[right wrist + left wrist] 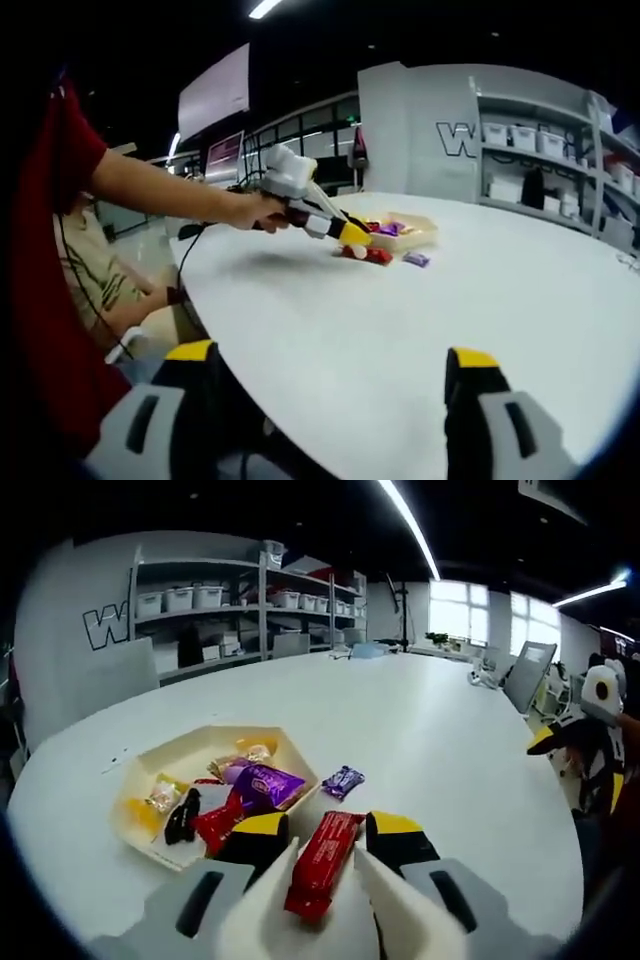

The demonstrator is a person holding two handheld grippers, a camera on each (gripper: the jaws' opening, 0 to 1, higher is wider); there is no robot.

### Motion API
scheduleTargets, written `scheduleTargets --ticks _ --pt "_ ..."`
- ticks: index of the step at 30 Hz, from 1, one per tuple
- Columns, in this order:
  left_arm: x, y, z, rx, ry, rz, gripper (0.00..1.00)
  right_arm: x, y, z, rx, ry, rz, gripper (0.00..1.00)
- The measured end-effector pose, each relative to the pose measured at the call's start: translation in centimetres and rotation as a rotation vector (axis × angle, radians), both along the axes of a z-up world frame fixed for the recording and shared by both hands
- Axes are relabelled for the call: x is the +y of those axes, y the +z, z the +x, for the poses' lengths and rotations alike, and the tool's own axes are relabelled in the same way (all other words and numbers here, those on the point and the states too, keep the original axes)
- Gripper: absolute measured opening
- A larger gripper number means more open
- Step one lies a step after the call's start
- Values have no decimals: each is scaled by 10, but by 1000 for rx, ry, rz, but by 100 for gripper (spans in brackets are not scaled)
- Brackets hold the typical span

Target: Place the target food into the container with the food tongs after gripping and lifting it, then release it inside without dropping or visibly crushing the food.

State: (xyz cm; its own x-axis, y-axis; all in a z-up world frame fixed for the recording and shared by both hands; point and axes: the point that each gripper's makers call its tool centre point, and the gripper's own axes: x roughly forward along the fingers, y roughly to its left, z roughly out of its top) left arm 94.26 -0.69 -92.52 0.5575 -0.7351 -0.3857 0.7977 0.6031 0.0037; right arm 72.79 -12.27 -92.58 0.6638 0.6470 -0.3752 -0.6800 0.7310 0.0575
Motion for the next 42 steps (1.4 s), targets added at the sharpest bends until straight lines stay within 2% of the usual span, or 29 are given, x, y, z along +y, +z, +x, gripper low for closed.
scheduleTargets --ticks 2,4,5,6,16,28,42 --pt "0 -1 1 -13 -15 6 29 0 -1 0 4 1 -1 93" --pt "2 -13 -1 48 -5 27 29 -1 -3 0 7 1 -6 93" --pt "1 -9 0 47 7 -12 29 -2 -3 0 8 1 -6 93" --pt "4 -10 1 52 12 -5 29 -2 -3 0 8 0 -5 93" --pt "6 -10 0 41 27 -57 29 -1 -3 0 10 5 -9 92" --pt "12 -18 -6 61 27 -44 29 0 -7 1 18 12 -9 92" --pt "14 -19 -6 64 25 -40 28 -1 -9 1 25 11 -2 91"
